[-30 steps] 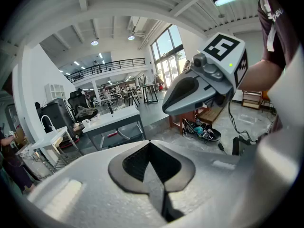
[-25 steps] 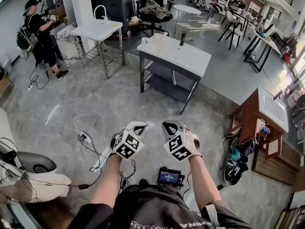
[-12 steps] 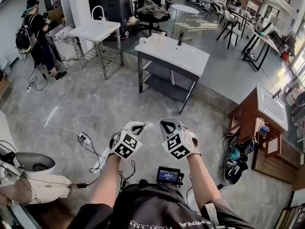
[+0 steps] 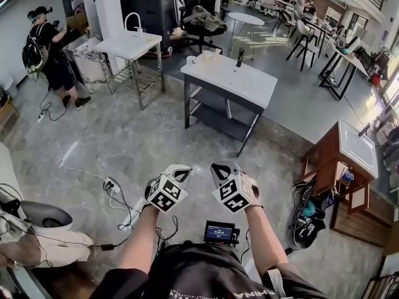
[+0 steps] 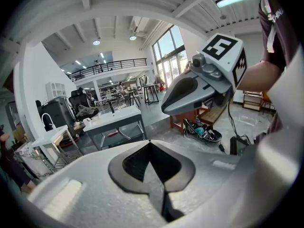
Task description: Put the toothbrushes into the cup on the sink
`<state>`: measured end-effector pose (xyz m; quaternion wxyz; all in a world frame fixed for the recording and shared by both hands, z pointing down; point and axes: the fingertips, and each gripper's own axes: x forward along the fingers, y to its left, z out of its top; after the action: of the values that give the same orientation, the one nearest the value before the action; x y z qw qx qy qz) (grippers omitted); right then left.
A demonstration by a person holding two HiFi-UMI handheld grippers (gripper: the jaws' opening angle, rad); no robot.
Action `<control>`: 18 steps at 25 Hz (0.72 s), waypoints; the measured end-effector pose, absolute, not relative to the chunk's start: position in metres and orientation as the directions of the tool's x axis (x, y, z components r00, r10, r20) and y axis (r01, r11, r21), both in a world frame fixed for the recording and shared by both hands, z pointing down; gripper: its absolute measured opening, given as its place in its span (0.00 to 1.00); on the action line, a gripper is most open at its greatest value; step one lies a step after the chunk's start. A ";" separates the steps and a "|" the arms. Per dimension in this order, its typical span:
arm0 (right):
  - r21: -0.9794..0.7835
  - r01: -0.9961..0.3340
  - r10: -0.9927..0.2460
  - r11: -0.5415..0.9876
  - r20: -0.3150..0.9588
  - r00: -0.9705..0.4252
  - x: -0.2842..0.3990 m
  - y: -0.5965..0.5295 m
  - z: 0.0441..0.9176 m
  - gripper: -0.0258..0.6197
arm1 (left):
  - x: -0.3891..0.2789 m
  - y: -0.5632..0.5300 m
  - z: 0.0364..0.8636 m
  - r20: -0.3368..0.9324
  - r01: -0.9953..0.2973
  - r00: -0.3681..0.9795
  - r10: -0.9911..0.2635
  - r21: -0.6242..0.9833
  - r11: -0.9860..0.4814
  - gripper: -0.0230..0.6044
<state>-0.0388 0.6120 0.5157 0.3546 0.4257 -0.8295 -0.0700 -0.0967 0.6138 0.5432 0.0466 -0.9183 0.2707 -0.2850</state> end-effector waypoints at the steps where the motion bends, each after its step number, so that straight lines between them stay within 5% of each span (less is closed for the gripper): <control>1: 0.413 -0.659 -0.754 0.628 0.531 -0.386 -0.039 0.611 0.516 0.05 | -0.097 0.613 0.543 0.497 -0.472 0.691 -0.525 -0.240 -0.848 0.04; 18: 0.357 -0.704 -0.748 0.614 0.547 -0.375 -0.005 0.525 0.536 0.05 | -0.067 0.539 0.565 0.535 -0.445 0.695 -0.480 -0.205 -0.872 0.04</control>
<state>-0.0053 0.5252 0.5356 0.3472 0.4380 -0.8286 -0.0319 -0.0672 0.5391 0.5647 0.0297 -0.9201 0.2513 -0.2990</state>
